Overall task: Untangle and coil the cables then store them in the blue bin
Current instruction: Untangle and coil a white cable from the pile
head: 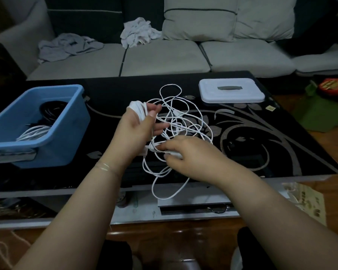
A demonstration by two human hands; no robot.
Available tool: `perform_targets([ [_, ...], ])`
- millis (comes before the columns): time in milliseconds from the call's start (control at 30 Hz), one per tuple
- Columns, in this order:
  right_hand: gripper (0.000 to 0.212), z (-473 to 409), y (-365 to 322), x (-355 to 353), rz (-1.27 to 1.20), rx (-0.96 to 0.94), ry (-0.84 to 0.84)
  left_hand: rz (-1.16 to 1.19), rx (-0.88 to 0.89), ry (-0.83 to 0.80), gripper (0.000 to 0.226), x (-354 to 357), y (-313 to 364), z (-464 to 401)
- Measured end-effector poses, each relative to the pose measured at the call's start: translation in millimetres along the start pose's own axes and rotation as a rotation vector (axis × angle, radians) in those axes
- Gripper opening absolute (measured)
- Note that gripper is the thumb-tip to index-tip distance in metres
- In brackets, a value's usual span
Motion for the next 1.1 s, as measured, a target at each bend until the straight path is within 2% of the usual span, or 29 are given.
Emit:
perform_targets([
  [67,0.033,1.2,-3.0,-5.9,0.021,-0.05,0.029,-0.282,0.051,-0.036,0.013,5.4,-2.0,0.2],
  [134,0.026,3.6,-5.7,-14.6,-0.035,-0.075,0.082,-0.495,0.07,-0.085,0.039,12.3,-4.6,2.0],
  [200,0.023,6.5,-3.5,-22.1,-0.05,-0.049,0.117,-0.517,0.048,-0.144,0.052,20.7,-2.4,6.2],
  [334,0.02,10.8,-2.9,-40.6,0.007,-0.056,0.253,-0.417,-0.079,-0.29,0.078,44.6,-3.1,16.3],
  [434,0.021,13.2,-1.3,-47.6,0.011,-0.063,0.363,-0.271,-0.197,-0.311,0.078,57.7,-16.3,23.6],
  [501,0.023,14.4,2.8,-51.4,-0.094,-0.036,0.439,-0.099,-0.28,-0.288,0.079,62.9,-22.5,25.4],
  [568,0.029,15.3,2.9,-54.3,-0.19,-0.055,0.519,0.071,-0.345,-0.331,0.083,71.3,-26.5,27.3],
  [634,0.035,12.9,7.9,-45.6,-0.35,-0.051,0.47,0.173,-0.395,-0.428,0.082,81.6,-29.5,31.2],
  [701,0.032,11.3,14.1,-35.8,-0.416,0.009,0.385,0.214,-0.428,-0.483,0.074,86.8,-30.8,34.7],
  [835,0.033,14.5,11.9,-42.5,-0.183,0.043,0.391,0.245,-0.449,-0.456,0.068,87.2,-33.9,33.0],
  [1102,0.043,9.3,20.0,-50.9,-0.046,0.079,0.456,0.2,-0.424,-0.196,0.058,78.0,-37.2,26.6],
])
Point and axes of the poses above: each hand's wrist, its own z-axis away from the middle knuckle, its own x-axis out of the palm, y = z × x, the point moved 10 cm from there along -z, towards the middle knuckle, and after that the axes turned 3 degrees about -z, right-handed, at the moved point
